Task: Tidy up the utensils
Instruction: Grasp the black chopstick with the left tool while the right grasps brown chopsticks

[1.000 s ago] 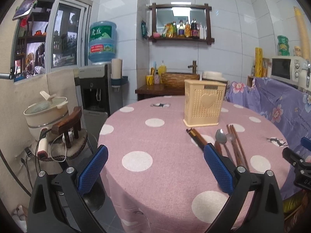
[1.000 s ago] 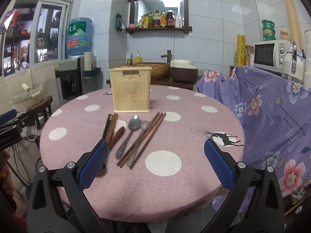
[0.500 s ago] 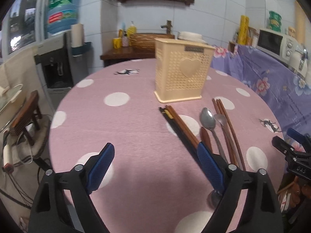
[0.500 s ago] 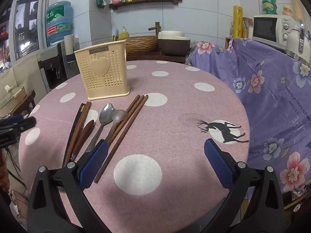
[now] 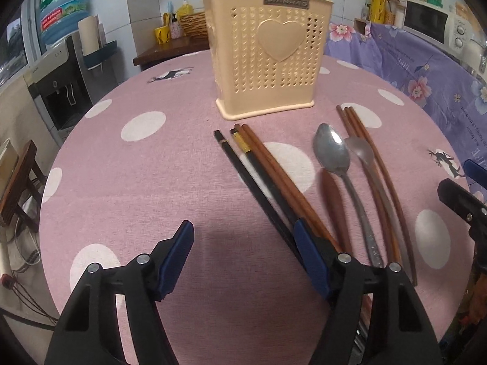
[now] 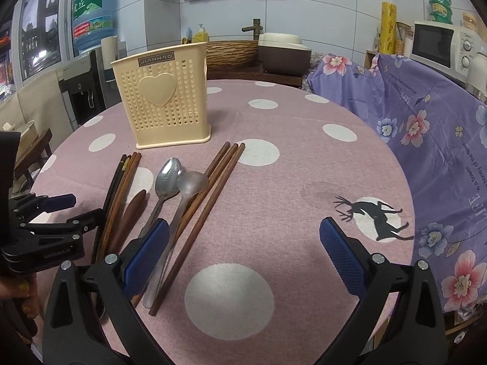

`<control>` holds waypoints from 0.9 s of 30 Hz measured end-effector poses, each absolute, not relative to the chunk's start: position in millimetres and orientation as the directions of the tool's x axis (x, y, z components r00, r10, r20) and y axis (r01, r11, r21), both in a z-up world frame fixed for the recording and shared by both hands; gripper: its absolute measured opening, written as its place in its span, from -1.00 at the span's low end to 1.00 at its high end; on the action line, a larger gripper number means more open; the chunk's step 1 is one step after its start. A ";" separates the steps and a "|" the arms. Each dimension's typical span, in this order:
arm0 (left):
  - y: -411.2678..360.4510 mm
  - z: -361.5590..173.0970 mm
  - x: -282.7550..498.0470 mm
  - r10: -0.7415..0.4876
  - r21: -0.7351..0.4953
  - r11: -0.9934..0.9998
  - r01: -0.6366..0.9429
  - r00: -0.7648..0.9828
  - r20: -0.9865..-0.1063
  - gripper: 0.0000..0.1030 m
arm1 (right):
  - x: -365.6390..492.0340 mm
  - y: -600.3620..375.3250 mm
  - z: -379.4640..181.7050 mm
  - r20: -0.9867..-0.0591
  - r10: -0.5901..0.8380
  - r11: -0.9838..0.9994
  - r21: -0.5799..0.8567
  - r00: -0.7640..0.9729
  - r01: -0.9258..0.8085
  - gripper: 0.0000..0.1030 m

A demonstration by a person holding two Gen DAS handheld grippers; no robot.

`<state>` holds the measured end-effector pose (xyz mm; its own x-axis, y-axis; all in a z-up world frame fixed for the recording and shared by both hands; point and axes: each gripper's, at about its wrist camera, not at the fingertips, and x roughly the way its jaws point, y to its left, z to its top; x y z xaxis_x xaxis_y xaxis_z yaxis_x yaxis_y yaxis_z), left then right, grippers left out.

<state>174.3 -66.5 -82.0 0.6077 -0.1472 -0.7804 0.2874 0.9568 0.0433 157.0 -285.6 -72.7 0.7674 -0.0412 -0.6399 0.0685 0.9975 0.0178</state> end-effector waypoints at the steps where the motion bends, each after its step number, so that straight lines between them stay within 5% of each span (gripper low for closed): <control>1: -62.5 -81.8 175.5 -0.139 0.047 0.958 0.281 0.607 -0.782 0.33 | 161.0 -284.5 -74.0 -0.651 -0.050 0.997 0.005 0.758 0.071 0.90; 7: -33.6 -76.3 185.8 -0.108 0.038 0.973 0.226 0.596 -0.796 0.33 | 183.7 -293.2 -83.0 -0.713 -0.057 0.995 0.016 0.699 0.097 0.87; 22: -23.7 -78.6 233.1 -0.146 -0.068 0.985 0.160 0.542 -0.828 0.30 | 271.1 -298.2 -87.8 -0.788 -0.009 0.981 0.114 0.616 0.160 -0.29; 27: -26.5 -78.4 251.3 -0.112 -0.036 0.988 0.150 0.536 -0.837 0.09 | 292.8 -297.4 -96.2 -0.811 0.000 0.978 0.122 0.585 0.169 -0.52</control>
<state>251.3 -26.5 -78.4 0.5362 -0.1118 -0.8366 0.1497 0.9881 -0.0361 292.8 -297.4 -96.2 0.5848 -0.0002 -0.8112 0.1690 0.9781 0.1216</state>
